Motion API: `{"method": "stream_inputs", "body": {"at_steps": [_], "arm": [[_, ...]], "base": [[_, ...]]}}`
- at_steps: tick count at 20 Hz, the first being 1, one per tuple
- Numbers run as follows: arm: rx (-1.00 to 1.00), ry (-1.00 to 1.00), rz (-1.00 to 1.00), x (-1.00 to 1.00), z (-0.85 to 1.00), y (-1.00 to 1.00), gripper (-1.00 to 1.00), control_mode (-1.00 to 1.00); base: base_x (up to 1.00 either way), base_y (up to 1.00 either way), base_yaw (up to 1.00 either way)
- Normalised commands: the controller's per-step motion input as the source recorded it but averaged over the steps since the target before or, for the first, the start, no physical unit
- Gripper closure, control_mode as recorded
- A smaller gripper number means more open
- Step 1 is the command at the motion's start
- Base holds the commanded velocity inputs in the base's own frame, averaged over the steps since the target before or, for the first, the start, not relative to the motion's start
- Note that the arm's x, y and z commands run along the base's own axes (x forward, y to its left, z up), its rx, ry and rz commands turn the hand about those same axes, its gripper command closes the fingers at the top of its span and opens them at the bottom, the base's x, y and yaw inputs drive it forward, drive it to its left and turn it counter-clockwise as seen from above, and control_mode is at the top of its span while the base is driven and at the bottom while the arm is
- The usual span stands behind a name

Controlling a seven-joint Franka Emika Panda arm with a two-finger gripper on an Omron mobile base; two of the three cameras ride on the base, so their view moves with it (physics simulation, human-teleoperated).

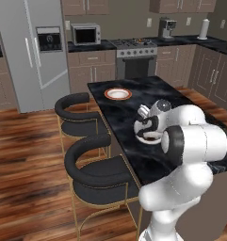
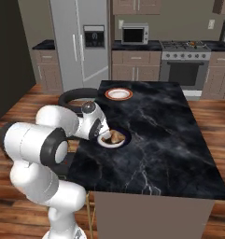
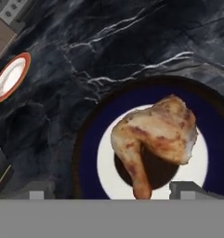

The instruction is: Take the chicken drumsticks from the pan and place one on each plate on the dining counter.

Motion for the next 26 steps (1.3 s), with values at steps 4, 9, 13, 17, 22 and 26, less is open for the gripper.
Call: {"method": "stream_inputs", "body": {"at_steps": [4, 9, 13, 17, 22, 26], "arm": [[-0.07, 0.0, 0.22, -0.75, 1.0, 0.0, -1.0, -1.0], [-0.08, 0.02, 0.21, -0.91, 1.0, 0.02, -1.0, -1.0], [-0.18, 0.21, 0.13, -1.0, 1.0, 0.39, -1.0, -1.0], [-0.25, 0.25, 0.08, -1.0, 0.78, 0.51, -1.0, -1.0], [-0.06, 0.1, -0.03, -0.64, 0.06, 0.01, -1.0, -1.0], [0.0, 0.0, -0.12, -0.29, 0.0, -0.17, -1.0, -1.0]], "base": [[0.0, 0.0, 0.0], [0.0, 0.0, 0.0], [0.0, 0.0, 0.0], [0.0, 0.0, 0.0], [0.0, 0.0, 0.0], [0.0, 0.0, 0.0]]}}
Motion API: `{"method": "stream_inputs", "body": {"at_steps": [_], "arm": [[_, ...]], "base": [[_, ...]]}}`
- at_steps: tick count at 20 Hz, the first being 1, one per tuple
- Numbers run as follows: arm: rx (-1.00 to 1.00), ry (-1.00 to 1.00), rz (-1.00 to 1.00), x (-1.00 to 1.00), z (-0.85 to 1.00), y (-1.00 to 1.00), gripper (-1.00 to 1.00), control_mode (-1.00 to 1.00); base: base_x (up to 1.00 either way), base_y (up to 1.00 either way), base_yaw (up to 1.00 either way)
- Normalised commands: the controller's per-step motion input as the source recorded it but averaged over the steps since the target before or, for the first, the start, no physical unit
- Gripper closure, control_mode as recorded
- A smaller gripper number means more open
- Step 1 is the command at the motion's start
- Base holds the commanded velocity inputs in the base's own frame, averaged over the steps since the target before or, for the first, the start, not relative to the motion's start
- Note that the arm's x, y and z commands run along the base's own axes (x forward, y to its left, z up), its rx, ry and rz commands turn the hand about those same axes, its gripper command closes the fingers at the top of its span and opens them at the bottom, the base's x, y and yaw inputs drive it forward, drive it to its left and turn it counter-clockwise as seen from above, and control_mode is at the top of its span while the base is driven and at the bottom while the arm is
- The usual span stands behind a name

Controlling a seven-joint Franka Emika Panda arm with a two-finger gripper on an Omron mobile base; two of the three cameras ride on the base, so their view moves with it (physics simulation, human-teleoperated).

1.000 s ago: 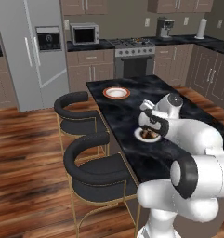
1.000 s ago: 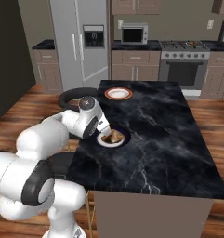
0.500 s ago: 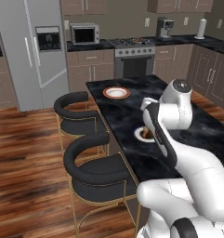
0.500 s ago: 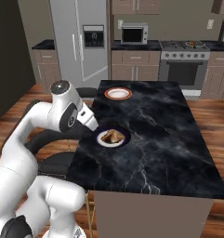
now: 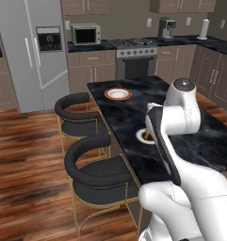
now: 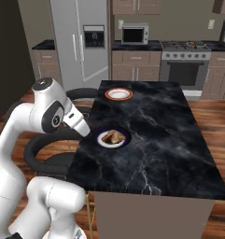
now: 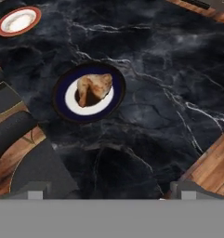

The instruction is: Take the chicken drumsticks from the pan and place one on each plate on the dining counter.

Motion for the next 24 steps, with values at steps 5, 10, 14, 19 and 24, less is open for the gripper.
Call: {"method": "stream_inputs", "body": {"at_steps": [5, 10, 14, 19, 24], "arm": [[0.0, 0.0, -0.11, -0.27, 0.0, -0.06, -1.0, -1.0], [0.0, 0.0, 0.0, 0.0, 0.0, 0.0, -1.0, 1.0], [0.0, 0.0, 0.0, 0.0, 0.0, 0.0, -1.0, 1.0], [0.0, 0.0, 0.0, 0.0, 0.0, 0.0, -1.0, 1.0], [0.0, 0.0, 0.0, 0.0, 0.0, 0.0, -1.0, 1.0]], "base": [[0.0, 0.0, 0.0], [-0.65, -0.3, -0.35], [-0.46, -0.56, -0.32], [-0.01, -0.99, -0.11], [0.0, -1.0, 0.01]]}}
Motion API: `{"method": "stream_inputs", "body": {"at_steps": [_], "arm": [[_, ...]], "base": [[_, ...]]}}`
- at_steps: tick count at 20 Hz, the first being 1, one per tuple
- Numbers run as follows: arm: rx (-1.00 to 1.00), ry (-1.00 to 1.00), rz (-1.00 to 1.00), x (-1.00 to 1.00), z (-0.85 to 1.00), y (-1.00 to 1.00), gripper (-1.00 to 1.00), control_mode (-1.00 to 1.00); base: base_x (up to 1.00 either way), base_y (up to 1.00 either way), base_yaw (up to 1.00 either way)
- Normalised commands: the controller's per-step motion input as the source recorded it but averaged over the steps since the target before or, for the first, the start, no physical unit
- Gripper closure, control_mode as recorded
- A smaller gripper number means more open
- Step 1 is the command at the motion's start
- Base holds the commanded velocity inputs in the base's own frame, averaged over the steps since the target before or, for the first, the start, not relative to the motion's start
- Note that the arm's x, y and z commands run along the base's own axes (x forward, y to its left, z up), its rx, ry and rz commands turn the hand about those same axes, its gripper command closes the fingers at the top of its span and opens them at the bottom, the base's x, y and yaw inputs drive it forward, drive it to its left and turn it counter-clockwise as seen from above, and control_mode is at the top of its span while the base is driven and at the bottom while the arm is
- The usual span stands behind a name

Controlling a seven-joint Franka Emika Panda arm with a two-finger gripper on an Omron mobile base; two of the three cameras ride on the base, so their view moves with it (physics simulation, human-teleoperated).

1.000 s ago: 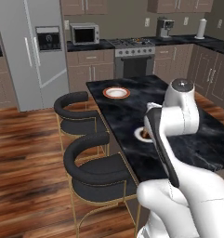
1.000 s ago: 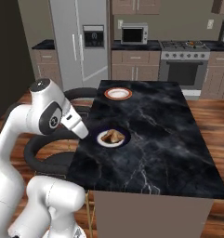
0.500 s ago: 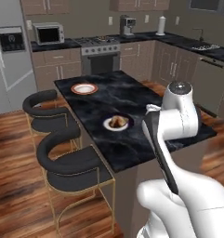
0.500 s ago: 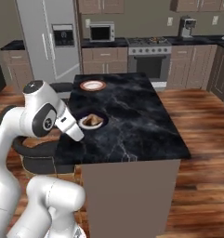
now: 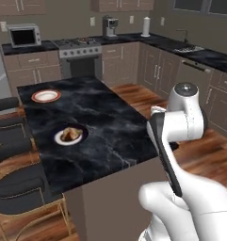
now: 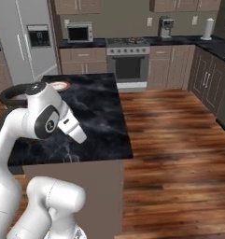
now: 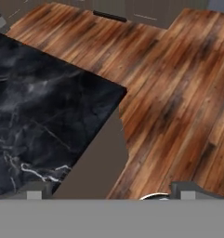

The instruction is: Take the chicken drumsticks from the pan and place one on each plate on the dining counter.

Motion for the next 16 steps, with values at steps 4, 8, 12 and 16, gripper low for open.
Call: {"method": "stream_inputs", "body": {"at_steps": [4, 8, 12, 16], "arm": [[0.0, 0.0, 0.0, 0.0, 0.0, 0.0, -1.0, 1.0], [0.0, 0.0, 0.0, 0.0, 0.0, 0.0, -1.0, 1.0], [0.0, 0.0, 0.0, 0.0, 0.0, 0.0, -1.0, 1.0], [0.0, 0.0, 0.0, 0.0, 0.0, 0.0, -1.0, 1.0]], "base": [[0.08, -1.0, 0.14], [0.12, -1.0, 0.23], [0.11, -1.0, 0.25], [0.12, -1.0, 0.25]]}}
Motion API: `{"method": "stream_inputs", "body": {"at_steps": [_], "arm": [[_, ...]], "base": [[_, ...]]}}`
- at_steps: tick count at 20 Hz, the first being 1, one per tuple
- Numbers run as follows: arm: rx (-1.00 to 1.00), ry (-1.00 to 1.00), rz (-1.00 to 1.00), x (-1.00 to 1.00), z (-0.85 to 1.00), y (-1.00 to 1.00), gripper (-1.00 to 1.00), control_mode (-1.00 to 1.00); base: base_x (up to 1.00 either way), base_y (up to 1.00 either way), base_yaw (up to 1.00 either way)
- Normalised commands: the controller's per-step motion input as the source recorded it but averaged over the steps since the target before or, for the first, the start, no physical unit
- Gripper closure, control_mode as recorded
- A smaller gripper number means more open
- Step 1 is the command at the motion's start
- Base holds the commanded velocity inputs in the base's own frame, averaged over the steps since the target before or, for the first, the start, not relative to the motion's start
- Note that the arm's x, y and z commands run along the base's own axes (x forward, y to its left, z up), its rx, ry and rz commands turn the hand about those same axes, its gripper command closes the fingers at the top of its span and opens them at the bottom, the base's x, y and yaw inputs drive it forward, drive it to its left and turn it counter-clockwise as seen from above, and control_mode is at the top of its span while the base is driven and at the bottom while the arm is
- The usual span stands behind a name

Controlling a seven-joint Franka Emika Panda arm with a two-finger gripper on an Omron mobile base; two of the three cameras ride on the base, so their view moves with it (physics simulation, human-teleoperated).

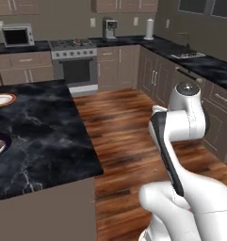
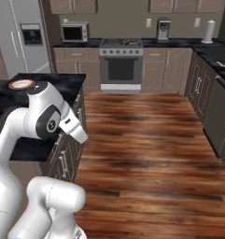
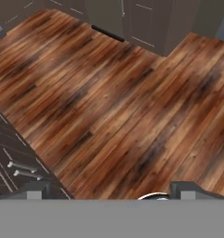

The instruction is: Take the chicken drumsticks from the pan and place one on each plate on the dining counter.

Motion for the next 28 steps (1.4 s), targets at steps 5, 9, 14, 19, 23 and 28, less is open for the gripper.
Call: {"method": "stream_inputs", "body": {"at_steps": [5, 9, 14, 19, 23, 28], "arm": [[0.0, 0.0, 0.0, 0.0, 0.0, 0.0, -1.0, 1.0], [0.0, 0.0, 0.0, 0.0, 0.0, 0.0, -1.0, 1.0], [0.0, 0.0, 0.0, 0.0, 0.0, 0.0, -1.0, 1.0], [0.0, 0.0, 0.0, 0.0, 0.0, 0.0, -1.0, 1.0], [0.0, 0.0, 0.0, 0.0, 0.0, 0.0, -1.0, 1.0], [0.0, 0.0, 0.0, 0.0, 0.0, 0.0, -1.0, 1.0]], "base": [[0.17, -1.0, 0.28], [0.89, -1.0, 0.33], [1.0, -0.84, 0.38], [1.0, -0.86, 0.3], [1.0, -0.87, 0.17], [1.0, -0.72, 0.1]]}}
